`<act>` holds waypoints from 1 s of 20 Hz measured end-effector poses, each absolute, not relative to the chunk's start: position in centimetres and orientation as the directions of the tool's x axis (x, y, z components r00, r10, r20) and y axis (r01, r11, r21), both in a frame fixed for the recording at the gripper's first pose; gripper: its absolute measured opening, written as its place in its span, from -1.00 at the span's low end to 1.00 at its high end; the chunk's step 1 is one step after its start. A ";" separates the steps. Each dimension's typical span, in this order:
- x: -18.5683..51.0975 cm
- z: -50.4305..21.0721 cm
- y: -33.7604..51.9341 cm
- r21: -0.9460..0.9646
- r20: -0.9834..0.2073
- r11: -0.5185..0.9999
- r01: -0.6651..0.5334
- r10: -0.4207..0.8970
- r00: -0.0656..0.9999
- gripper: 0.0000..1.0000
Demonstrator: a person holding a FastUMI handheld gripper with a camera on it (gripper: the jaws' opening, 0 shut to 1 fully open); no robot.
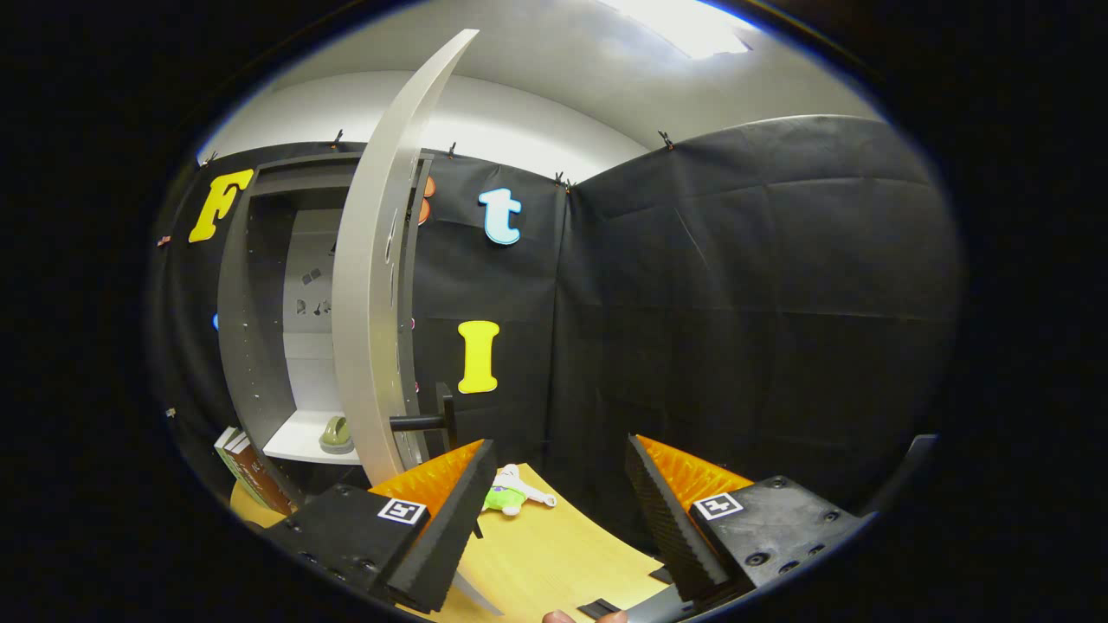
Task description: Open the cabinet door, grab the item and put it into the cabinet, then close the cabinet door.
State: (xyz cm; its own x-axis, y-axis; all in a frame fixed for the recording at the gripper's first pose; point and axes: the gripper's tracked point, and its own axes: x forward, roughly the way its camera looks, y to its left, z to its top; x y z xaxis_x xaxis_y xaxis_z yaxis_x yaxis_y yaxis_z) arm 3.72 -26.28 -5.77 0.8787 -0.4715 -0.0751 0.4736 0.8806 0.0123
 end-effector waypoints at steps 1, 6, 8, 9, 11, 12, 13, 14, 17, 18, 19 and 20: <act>3.7 -5.7 -26.2 0.016 -0.076 0.882 0.471 -0.468 0.880 0.92; 3.8 -5.9 -25.2 0.030 -0.098 0.885 0.464 -0.460 0.883 0.91; 3.6 -5.9 -24.7 0.028 -0.100 0.885 0.465 -0.460 0.882 0.91; 3.5 -5.9 -24.4 0.031 -0.102 0.885 0.465 -0.460 0.882 0.91; 3.5 -5.8 -23.7 0.040 -0.109 0.888 0.459 -0.453 0.885 0.91; 3.5 -5.9 -23.3 0.044 -0.112 0.889 0.455 -0.448 0.887 0.91; 3.4 -5.8 -22.9 0.047 -0.116 0.892 0.450 -0.443 0.889 0.91; 3.4 -5.8 -22.5 0.049 -0.116 0.895 0.444 -0.437 0.892 0.91; 3.3 -5.7 -20.9 0.058 -0.121 0.905 0.421 -0.413 0.903 0.91; 3.3 -5.8 -20.4 0.063 -0.123 0.909 0.413 -0.403 0.907 0.91; 3.3 -5.7 -19.9 0.069 -0.125 0.912 0.404 -0.393 0.911 0.91; 3.3 -5.8 -19.3 0.072 -0.128 0.917 0.393 -0.383 0.915 0.91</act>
